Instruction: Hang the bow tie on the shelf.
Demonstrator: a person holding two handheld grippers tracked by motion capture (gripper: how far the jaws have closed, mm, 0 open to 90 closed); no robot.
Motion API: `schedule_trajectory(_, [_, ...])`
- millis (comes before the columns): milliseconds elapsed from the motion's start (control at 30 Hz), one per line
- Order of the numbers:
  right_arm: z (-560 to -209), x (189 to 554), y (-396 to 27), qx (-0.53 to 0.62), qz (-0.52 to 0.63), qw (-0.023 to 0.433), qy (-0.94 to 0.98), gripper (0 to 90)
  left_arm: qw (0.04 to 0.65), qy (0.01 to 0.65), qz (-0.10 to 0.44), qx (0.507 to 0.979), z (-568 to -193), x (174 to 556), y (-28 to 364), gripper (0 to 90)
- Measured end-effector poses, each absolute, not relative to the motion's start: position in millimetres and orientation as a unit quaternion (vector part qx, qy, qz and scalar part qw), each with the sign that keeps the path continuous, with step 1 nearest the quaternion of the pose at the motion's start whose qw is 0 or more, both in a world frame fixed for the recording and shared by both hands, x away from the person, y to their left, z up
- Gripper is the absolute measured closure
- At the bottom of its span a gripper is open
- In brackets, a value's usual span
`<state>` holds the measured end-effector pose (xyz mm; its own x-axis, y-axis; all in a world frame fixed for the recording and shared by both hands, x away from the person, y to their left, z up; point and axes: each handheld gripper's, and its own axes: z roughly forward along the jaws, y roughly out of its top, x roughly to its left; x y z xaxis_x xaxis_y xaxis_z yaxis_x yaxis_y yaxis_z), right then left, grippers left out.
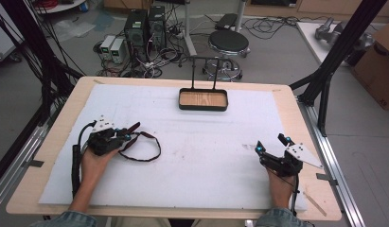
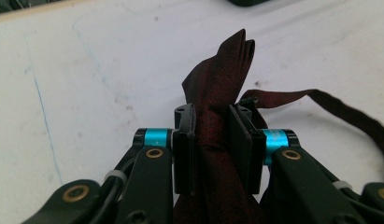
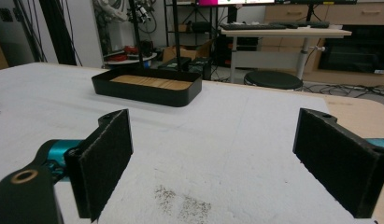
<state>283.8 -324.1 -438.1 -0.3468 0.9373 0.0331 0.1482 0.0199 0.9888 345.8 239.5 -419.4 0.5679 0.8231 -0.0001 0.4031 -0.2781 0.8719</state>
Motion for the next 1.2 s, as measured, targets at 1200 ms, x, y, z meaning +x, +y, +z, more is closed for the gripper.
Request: schedule_trajectory(1200, [-439,285,-327,0.444,0.551,0.353,0.612,10.9,0.547,0.316,0.288,0.72,-329,423,130,72.2])
